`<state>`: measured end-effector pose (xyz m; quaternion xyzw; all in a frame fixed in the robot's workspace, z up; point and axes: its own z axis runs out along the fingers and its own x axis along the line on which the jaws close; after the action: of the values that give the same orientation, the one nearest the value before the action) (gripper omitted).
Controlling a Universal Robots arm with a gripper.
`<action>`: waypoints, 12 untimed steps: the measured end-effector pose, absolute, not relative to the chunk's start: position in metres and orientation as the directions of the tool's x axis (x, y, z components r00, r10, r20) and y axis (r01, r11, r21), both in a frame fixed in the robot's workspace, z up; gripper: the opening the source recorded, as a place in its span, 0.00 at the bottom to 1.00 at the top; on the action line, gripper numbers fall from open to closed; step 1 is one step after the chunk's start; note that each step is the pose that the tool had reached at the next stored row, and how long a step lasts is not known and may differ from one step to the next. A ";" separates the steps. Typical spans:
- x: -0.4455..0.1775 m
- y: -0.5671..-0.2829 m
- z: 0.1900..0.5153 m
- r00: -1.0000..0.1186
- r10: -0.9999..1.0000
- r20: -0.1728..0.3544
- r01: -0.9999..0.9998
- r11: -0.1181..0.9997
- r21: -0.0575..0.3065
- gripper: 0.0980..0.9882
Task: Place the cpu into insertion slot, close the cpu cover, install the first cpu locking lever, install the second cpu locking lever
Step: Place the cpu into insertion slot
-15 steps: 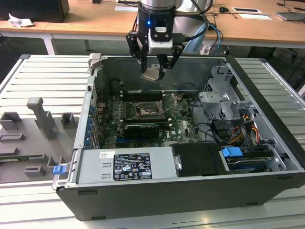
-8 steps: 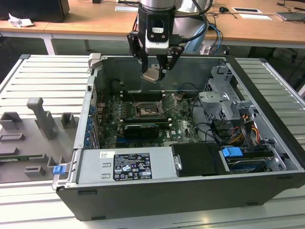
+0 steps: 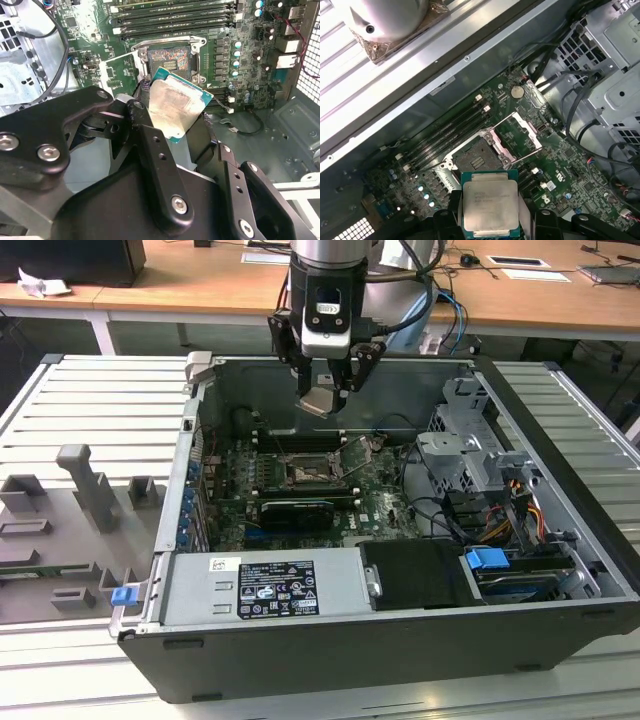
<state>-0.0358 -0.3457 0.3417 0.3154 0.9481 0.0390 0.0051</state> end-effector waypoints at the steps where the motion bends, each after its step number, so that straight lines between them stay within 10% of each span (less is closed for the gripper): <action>1: -0.036 -0.346 0.341 -0.801 0.599 0.014 0.598 0.798 0.077 0.49; 12: -0.036 -0.346 0.341 -0.775 0.632 0.013 0.631 0.772 0.074 0.49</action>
<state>-0.0358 -0.3457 0.3407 0.3354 0.9413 0.0373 0.0065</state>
